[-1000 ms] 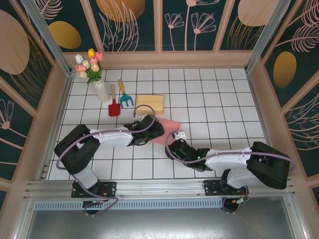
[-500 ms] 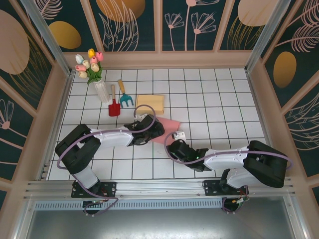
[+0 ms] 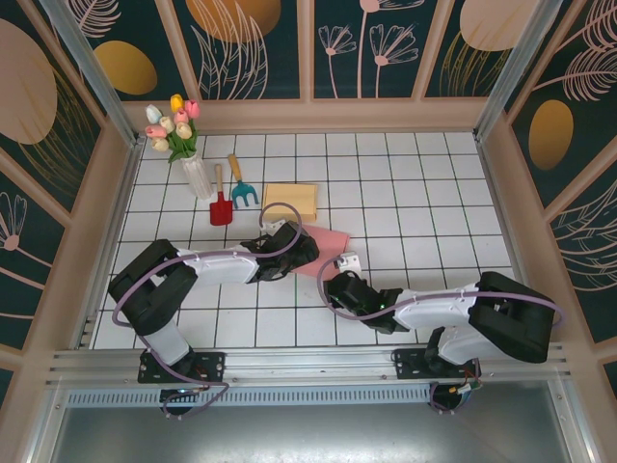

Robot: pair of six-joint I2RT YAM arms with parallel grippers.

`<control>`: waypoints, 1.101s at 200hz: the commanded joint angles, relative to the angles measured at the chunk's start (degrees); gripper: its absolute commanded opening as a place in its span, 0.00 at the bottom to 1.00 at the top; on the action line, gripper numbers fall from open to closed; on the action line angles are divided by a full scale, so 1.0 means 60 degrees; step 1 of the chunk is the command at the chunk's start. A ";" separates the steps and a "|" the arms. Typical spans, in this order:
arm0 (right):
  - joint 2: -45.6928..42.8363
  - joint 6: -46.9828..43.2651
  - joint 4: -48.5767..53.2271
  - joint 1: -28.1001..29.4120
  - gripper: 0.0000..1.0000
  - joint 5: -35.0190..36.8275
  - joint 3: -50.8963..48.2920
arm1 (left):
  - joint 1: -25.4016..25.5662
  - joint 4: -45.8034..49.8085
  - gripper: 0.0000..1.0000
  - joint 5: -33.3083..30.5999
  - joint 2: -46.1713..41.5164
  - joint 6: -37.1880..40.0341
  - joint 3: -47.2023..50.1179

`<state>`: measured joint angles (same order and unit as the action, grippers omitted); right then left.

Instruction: Fold the paper box

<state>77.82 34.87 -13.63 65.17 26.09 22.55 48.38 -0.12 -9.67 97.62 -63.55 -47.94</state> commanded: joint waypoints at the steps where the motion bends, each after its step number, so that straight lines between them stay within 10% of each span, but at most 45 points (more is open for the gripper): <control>1: 0.0303 -0.0140 -0.0557 -0.0159 0.35 0.0493 -0.0168 | 0.0051 0.1311 0.83 0.0162 0.0719 0.0059 0.0519; 220: 0.0989 -0.0291 -0.1656 -0.2348 0.38 -0.0978 -0.0329 | 0.0050 0.1119 0.82 0.0483 0.1230 0.0111 0.0393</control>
<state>82.43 33.34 -23.90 52.40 18.92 19.44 48.36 -4.34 -10.24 99.92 -64.20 -48.38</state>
